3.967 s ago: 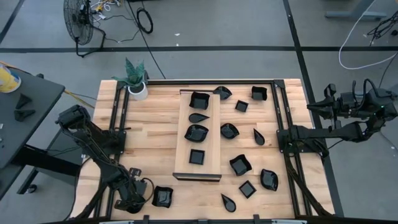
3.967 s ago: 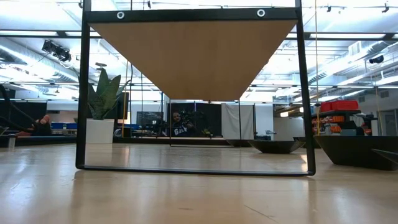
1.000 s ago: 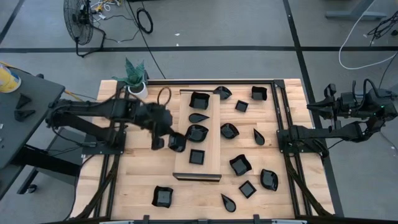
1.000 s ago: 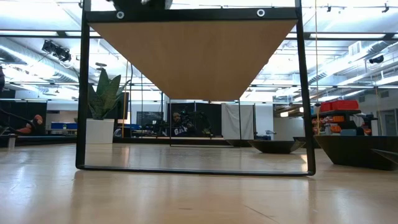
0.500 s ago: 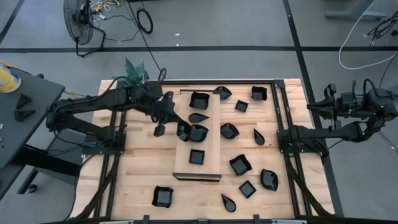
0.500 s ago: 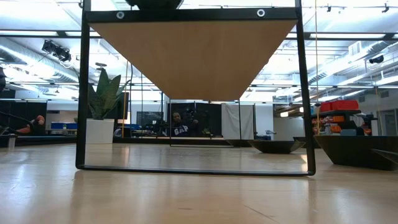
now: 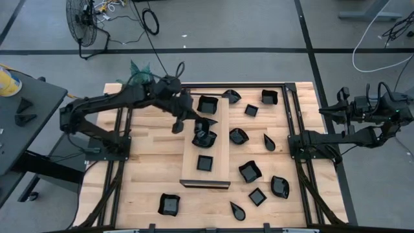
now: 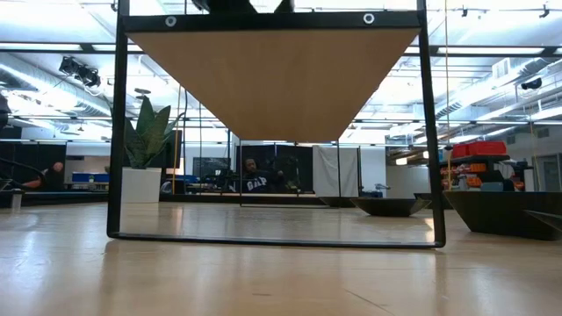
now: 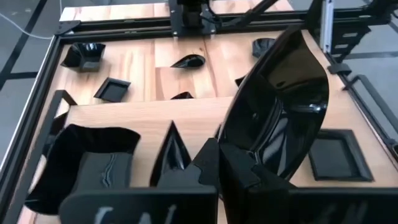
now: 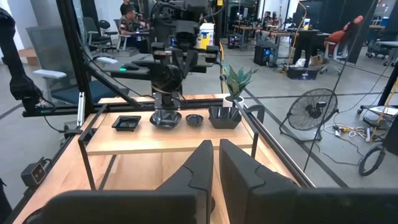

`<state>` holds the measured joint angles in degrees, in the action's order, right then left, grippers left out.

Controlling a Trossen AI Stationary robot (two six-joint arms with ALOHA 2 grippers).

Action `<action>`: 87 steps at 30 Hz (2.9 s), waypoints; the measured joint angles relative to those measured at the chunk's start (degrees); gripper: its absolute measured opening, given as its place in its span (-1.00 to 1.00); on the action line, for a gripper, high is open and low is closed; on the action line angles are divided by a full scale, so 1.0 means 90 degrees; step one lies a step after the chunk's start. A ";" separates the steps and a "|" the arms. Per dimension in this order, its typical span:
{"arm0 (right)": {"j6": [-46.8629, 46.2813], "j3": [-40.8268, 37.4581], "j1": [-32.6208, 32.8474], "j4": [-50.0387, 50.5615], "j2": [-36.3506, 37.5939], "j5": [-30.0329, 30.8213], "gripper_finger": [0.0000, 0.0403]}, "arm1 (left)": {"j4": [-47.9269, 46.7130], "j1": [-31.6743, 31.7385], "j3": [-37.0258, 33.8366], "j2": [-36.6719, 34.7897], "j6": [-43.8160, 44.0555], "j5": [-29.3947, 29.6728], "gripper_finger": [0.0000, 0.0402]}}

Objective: Pick & Place Mini shaped plates
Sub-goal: Stack the leaf shaped plate on top of the leaf shaped plate on the shelf, then stack the distorted square plate on top of the distorted square plate on the shelf

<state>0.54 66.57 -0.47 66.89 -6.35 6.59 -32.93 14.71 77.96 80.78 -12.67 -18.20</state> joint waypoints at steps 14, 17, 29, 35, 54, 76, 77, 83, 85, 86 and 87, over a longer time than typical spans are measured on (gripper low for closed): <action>0.0000 0.0001 -0.0002 -0.0002 0.0000 0.0000 -0.83 | -0.1110 0.0028 0.0925 0.1149 -0.0004 -0.0336 -0.99; -0.0002 0.0001 -0.0002 -0.0002 0.0002 0.0000 -0.83 | -0.1388 0.0026 0.0925 0.1226 -0.0002 -0.0341 -0.99; 0.0000 0.0000 -0.0002 -0.0002 0.0003 0.0000 -0.83 | -0.1478 0.0023 0.0927 0.1245 0.0512 -0.0529 -0.99; -0.0001 0.0000 -0.0001 -0.0002 0.0005 0.0000 -0.83 | -0.1584 -0.0033 0.0925 0.1324 0.0674 -0.0657 -0.99; -0.0002 0.0001 -0.0002 -0.0002 0.0007 0.0000 -0.83 | -0.1750 -0.0037 0.0920 0.1546 0.0716 -0.0674 -0.99; 0.0000 -0.0001 -0.0001 -0.0002 0.0007 0.0000 -0.83 | -0.1714 -0.0033 0.0920 0.1545 0.0791 -0.0471 -0.50; 0.0000 0.0001 -0.0002 -0.0002 0.0007 0.0000 -0.83 | -0.1714 -0.0030 0.0920 0.1545 0.0787 -0.0466 -0.49; -0.0001 0.0000 -0.0001 -0.0002 0.0007 0.0000 -0.83 | -0.1927 0.0099 0.0920 0.1353 0.0780 -0.0492 -0.48; -0.0002 0.0001 0.0000 -0.0001 0.0007 0.0000 -0.83 | -0.2061 0.0178 0.0920 0.1239 0.0778 -0.0484 -0.48; -0.0002 0.0000 -0.0001 -0.0001 0.0007 0.0000 -0.83 | -0.2117 0.0223 0.0920 0.1165 0.0779 -0.0466 -0.48; -0.0002 0.0001 -0.0002 -0.0002 0.0007 0.0000 -0.83 | -0.2181 0.0268 0.0920 0.1073 0.0788 -0.0414 -0.47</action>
<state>0.52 66.59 -0.49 66.87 -6.28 6.59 -52.56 17.12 86.24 90.44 -5.57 -21.93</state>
